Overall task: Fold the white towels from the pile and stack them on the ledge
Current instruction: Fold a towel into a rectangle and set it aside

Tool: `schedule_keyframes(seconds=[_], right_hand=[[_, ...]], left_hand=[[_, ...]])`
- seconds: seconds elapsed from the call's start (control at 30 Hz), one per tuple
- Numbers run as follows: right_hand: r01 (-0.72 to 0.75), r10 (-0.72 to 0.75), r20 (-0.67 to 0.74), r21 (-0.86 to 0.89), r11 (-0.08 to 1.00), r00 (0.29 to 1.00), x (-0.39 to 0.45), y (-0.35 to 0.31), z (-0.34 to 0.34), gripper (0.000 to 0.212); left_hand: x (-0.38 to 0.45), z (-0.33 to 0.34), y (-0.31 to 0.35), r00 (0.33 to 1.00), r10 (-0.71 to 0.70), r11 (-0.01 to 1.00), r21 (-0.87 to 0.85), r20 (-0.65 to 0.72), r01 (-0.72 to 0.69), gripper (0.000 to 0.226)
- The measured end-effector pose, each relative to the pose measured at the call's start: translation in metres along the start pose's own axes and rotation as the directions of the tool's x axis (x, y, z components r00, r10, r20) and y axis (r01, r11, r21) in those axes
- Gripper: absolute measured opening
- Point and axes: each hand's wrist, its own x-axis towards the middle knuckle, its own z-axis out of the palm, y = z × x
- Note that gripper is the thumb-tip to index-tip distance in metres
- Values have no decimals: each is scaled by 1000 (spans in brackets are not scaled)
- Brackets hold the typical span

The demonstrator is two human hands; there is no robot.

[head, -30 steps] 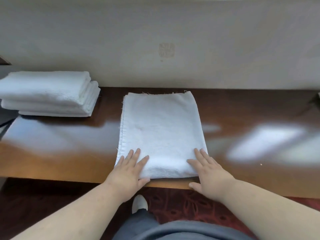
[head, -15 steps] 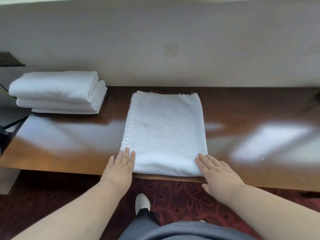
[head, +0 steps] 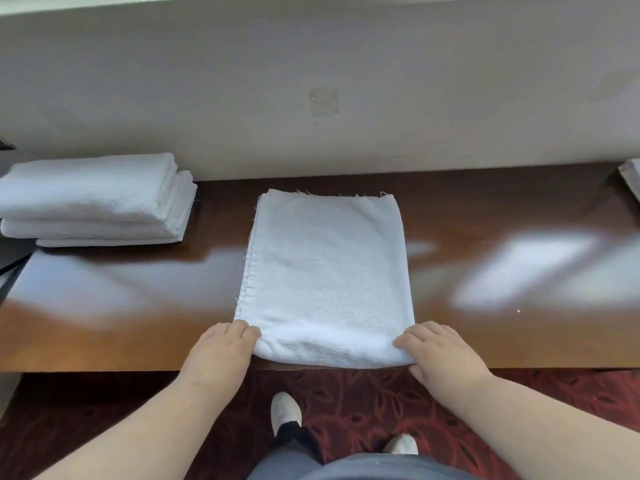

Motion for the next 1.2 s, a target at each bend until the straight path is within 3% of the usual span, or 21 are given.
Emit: schedule_keyframes(seconds=[0.13, 0.2, 0.27, 0.37, 0.5, 0.67, 0.77, 1.03, 1.2], right_hand=[[-176, 181, -4, 214, 961, 984, -5, 1, -19, 46], [-245, 270, -18, 360, 900, 963, -6, -2, -38, 41], [-303, 372, -44, 497, 813, 927, -5, -8, -59, 34], [-407, 587, -39, 683, 607, 809, 4, -19, -87, 34], [-318, 720, -129, 834, 451, 682, 38, -19, -109, 37], [-234, 773, -190, 886, 401, 605, 102, -8, -125, 40], [-195, 795, -161, 924, 330, 585, 143, 10, -122, 39], [-330, 811, -41, 900, 284, 584, 216, 55, -94, 36], [-445, 825, 27, 852, 276, 564, 229, 63, -69, 38]], left_hand=[[-1, -29, -11, 997, -79, 975, -205, 28, 83, 38], [0, -48, -15, 987, -148, 921, -356, 61, 160, 41], [3, -70, -20, 975, -214, 829, -515, 66, 217, 45], [15, -98, -30, 957, -284, 626, -745, 56, 229, 45], [57, -121, -43, 915, -401, 324, -929, 37, 180, 44], [117, -119, -55, 864, -500, 183, -967, 62, 175, 42], [149, -108, -58, 835, -541, 135, -970, 100, 204, 42], [223, -63, -62, 776, -609, 125, -947, 162, 296, 40], [249, -50, -53, 769, -610, 205, -901, 189, 383, 42]])
